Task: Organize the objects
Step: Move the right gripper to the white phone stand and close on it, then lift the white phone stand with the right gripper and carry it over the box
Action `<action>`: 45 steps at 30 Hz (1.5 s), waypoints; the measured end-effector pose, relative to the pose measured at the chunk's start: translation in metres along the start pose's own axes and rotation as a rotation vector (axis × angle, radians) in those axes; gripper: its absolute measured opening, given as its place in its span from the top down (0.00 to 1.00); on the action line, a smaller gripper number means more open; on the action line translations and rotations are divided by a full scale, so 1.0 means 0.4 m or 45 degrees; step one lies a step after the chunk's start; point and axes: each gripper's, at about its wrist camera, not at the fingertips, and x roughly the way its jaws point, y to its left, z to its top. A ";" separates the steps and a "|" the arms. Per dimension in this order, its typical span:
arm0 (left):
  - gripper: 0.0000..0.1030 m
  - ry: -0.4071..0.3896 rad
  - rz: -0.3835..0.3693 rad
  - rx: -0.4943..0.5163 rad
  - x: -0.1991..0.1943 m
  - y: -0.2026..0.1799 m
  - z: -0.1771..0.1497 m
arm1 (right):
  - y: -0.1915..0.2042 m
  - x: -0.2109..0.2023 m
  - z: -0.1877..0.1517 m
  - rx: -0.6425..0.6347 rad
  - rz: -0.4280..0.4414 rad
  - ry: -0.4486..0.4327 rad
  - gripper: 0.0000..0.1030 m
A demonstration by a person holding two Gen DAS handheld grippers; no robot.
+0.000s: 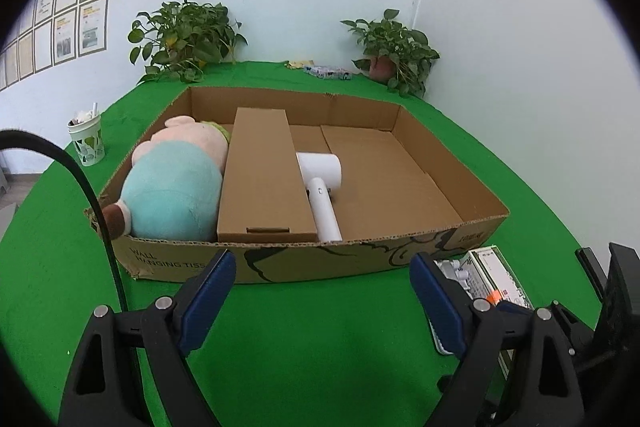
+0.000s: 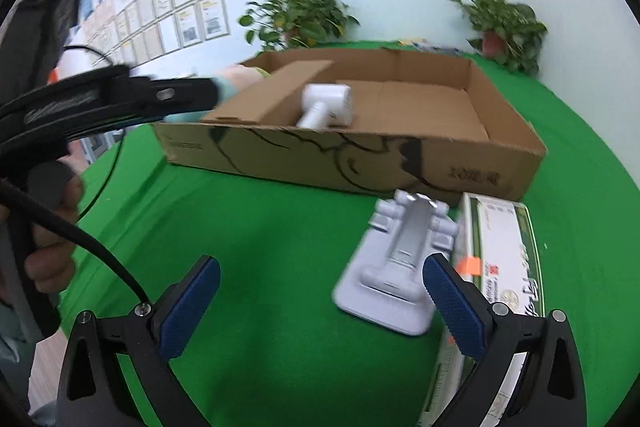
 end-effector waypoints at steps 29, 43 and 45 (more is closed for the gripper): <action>0.15 0.221 -0.239 -0.117 0.069 0.029 -0.067 | 0.011 0.059 -0.054 -0.105 -0.068 0.199 0.32; 0.15 0.523 -0.725 -0.334 0.179 -0.037 -0.153 | 0.048 0.033 -0.077 -0.065 0.014 0.169 0.01; 0.15 0.528 -0.740 -0.344 0.183 -0.043 -0.154 | 0.039 0.043 -0.072 -0.024 0.035 0.192 0.02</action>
